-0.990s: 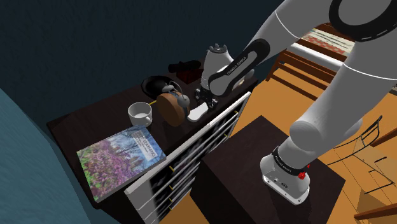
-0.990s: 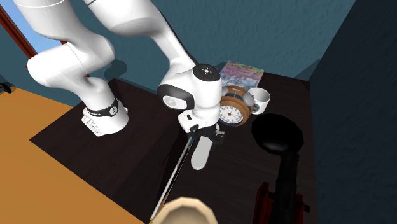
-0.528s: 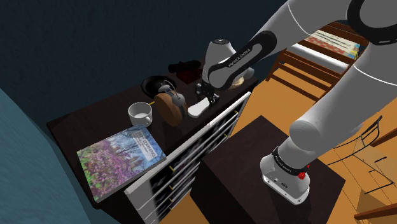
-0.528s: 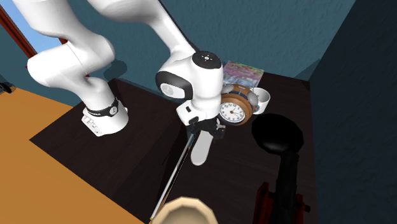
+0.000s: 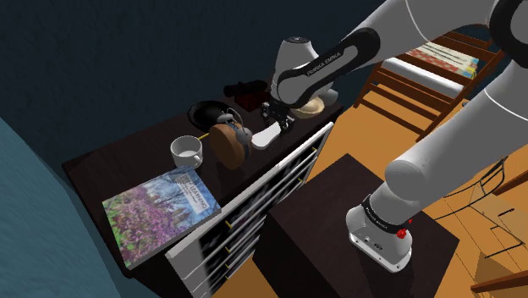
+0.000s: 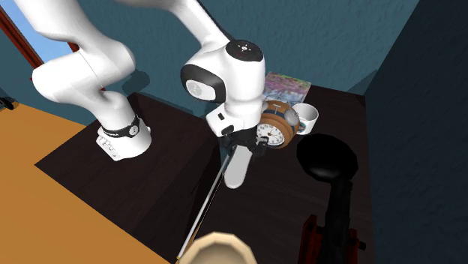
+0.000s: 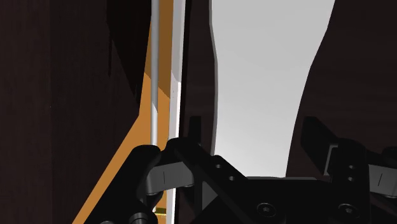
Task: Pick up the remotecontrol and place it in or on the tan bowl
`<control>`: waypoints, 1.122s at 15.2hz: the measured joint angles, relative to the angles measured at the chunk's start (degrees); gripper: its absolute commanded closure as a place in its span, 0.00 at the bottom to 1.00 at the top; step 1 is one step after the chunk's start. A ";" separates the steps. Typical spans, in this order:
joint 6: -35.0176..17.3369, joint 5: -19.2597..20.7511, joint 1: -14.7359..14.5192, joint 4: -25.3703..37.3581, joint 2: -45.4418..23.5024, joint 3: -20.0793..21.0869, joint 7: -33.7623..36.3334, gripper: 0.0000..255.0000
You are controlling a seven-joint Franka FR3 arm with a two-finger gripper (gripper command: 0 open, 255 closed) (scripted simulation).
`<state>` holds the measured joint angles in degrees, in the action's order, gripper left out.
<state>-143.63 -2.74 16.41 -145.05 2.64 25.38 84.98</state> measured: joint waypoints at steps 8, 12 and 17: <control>6.79 -2.84 -0.31 1.88 5.26 -0.58 -2.29 1.00; 10.41 -3.90 -0.59 3.08 7.84 -0.93 -2.97 1.00; 14.11 -4.45 -0.41 4.73 9.93 -1.82 -4.19 1.00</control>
<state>-129.52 -7.19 15.99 -140.32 12.57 23.56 80.79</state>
